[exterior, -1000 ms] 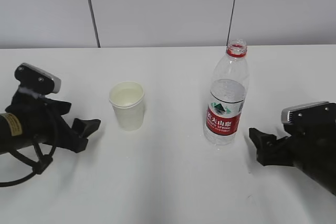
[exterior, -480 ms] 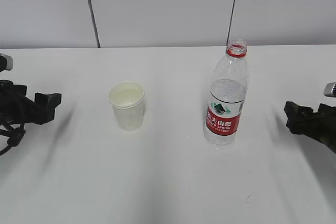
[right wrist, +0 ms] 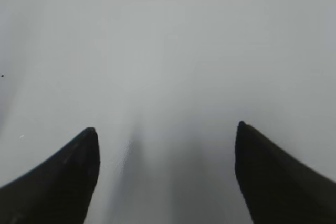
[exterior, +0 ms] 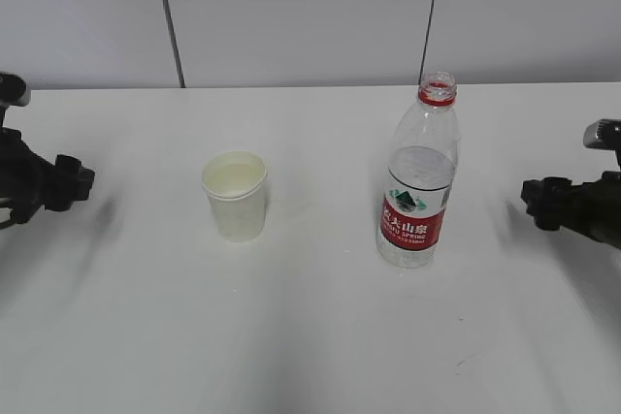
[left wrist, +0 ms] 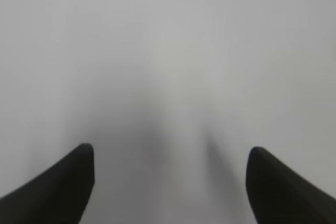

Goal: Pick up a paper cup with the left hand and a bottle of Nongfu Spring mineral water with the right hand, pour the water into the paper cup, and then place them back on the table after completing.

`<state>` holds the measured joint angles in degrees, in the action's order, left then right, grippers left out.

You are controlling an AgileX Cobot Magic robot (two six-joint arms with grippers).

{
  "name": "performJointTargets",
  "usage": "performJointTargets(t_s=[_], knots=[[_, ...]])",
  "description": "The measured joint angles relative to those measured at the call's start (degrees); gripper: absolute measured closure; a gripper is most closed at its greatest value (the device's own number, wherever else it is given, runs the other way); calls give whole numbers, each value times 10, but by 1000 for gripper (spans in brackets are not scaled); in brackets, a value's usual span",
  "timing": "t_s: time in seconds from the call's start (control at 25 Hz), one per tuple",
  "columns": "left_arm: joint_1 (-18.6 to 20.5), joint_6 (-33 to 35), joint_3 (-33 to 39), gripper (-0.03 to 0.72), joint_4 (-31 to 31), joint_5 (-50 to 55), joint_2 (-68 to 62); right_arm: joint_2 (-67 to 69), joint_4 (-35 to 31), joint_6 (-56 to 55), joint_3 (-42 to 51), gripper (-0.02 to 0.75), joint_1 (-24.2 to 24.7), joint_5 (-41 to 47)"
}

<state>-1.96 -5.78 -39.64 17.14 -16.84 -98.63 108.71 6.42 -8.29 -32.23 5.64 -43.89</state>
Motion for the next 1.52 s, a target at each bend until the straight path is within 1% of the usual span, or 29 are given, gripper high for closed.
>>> performJointTargets(t_s=[0.12, 0.2, 0.24, 0.36, 0.48, 0.6, 0.68, 0.84, 0.96, 1.28, 1.52], knots=[[0, 0, -59, 142, -6, 118, 0, -52, 13, -1, -43, 144, 0, 141], [0, 0, -104, 142, -18, 220, 0, -84, 28, -1, -79, 144, 0, 242], [0, 0, -124, 142, -24, 265, 0, -99, 37, -1, -101, 144, 0, 307], [0, 0, -186, 142, -33, 414, -1, -125, 43, -1, -169, 144, 0, 454], [0, 3, -233, 142, -37, 511, -1, -129, 43, -1, -236, 144, 0, 616], [0, 39, -269, 142, -64, 608, -1, -129, 31, 37, -295, 144, 0, 774], [1, 68, -287, 142, -92, 659, -1, -129, 0, 78, -326, 144, 0, 847], [1, 111, -307, 142, -150, 705, -1, -129, -84, 153, -360, 146, 0, 929], [1, 120, -314, 142, -175, 731, -1, -129, -123, 180, -374, 147, 0, 971], [1, 125, -321, 142, -176, 779, 14, -129, -131, 188, -409, 148, 0, 1036], [1, 125, -322, 142, -171, 810, 31, -129, -125, 208, -420, 148, 0, 1103]])
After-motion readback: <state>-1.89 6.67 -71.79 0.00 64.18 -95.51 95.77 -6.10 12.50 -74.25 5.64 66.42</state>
